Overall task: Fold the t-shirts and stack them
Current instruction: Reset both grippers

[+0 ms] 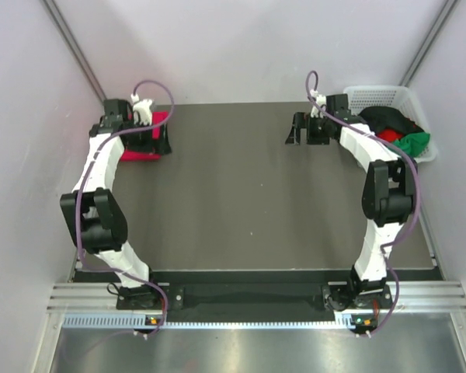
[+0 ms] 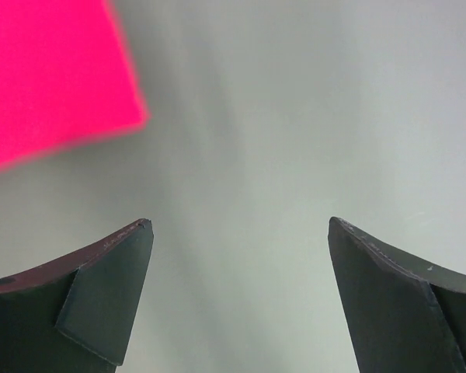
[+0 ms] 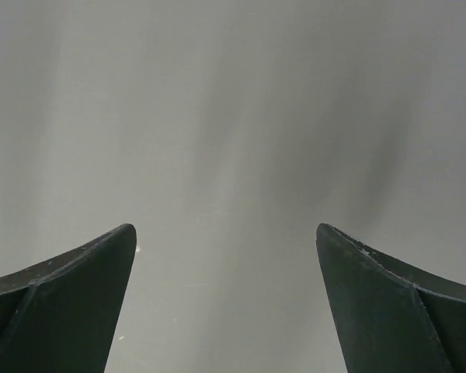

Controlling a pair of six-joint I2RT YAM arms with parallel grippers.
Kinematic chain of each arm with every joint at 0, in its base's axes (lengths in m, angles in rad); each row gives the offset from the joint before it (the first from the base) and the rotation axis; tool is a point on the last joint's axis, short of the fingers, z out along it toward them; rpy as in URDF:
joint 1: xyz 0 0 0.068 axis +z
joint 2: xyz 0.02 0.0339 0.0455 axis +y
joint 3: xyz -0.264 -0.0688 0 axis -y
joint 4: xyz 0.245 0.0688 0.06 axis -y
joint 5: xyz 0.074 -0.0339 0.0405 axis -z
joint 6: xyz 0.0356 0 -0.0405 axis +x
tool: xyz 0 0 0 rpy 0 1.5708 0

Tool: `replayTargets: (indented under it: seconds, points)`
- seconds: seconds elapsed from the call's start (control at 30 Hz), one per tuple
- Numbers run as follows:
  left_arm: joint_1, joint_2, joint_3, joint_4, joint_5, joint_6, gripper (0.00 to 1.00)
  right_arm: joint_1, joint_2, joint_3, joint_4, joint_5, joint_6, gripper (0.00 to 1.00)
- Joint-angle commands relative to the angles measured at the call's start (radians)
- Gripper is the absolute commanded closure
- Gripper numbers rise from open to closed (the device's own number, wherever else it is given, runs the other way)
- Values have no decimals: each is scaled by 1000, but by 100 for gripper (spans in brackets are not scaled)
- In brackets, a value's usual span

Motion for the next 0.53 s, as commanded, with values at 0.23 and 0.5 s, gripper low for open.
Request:
replayTargets:
  seconds: [0.23,0.5]
  points:
    - [-239,161,252,62,-89,-219,1,194,-220,-52,-22,678,-88,0]
    - [-325,181,254,96,-304,-136,1,234,-259,-46,-32,665,-59,0]
